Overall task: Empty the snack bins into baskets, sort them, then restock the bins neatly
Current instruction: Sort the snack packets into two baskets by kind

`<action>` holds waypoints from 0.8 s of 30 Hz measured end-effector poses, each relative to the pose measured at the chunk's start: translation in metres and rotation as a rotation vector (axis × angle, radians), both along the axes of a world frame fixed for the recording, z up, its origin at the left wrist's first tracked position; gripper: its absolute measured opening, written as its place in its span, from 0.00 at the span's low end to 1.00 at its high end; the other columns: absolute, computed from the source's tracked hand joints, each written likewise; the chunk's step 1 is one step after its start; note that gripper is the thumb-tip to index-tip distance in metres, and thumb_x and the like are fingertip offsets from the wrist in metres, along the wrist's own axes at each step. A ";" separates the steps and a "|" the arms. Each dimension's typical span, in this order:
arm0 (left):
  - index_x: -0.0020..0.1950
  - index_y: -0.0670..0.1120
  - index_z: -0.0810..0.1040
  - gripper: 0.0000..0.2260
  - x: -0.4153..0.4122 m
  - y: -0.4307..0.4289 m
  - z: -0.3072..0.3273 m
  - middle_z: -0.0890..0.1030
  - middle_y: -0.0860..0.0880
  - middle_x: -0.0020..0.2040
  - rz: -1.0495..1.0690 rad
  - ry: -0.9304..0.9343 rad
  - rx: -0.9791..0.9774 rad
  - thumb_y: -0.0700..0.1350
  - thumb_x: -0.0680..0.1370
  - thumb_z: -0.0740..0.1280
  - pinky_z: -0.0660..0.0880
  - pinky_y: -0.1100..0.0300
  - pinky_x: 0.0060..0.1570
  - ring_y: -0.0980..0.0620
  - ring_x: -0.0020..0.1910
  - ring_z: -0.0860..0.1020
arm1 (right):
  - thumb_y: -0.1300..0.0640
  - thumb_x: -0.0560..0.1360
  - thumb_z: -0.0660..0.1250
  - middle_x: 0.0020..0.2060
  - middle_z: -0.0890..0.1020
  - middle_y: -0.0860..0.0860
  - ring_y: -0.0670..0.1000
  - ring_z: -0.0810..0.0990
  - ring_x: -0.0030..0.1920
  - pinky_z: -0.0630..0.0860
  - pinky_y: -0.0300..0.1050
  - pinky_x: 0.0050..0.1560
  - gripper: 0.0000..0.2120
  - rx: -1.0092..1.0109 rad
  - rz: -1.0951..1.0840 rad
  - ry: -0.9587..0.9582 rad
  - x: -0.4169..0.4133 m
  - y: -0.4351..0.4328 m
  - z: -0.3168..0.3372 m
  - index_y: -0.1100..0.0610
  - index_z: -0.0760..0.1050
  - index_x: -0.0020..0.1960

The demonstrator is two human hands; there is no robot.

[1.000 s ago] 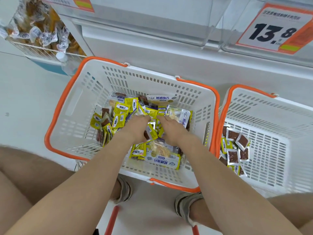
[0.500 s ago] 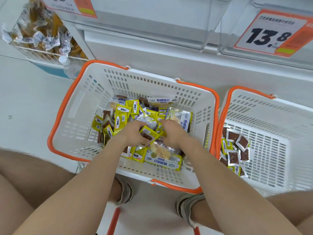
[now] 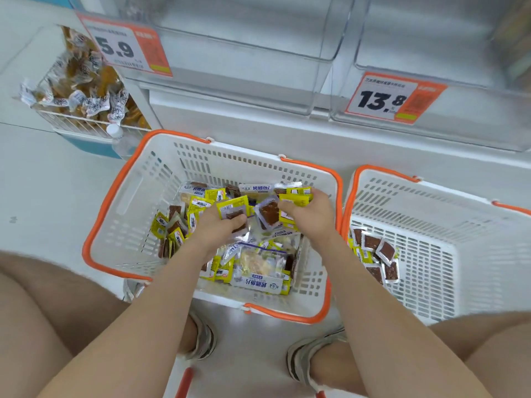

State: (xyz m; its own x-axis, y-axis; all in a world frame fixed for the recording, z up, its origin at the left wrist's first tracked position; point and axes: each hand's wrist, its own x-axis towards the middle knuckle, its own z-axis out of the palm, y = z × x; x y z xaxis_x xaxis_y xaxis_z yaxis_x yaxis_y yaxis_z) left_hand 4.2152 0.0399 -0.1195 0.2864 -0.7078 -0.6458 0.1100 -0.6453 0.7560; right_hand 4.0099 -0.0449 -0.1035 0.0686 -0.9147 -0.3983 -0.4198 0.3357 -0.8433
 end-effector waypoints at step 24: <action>0.66 0.46 0.77 0.19 0.000 0.026 -0.035 0.85 0.45 0.52 -0.473 -0.461 0.094 0.47 0.77 0.75 0.84 0.48 0.43 0.47 0.46 0.85 | 0.44 0.71 0.79 0.71 0.62 0.56 0.62 0.77 0.63 0.77 0.55 0.60 0.43 0.112 0.917 0.650 0.002 0.055 -0.049 0.50 0.60 0.78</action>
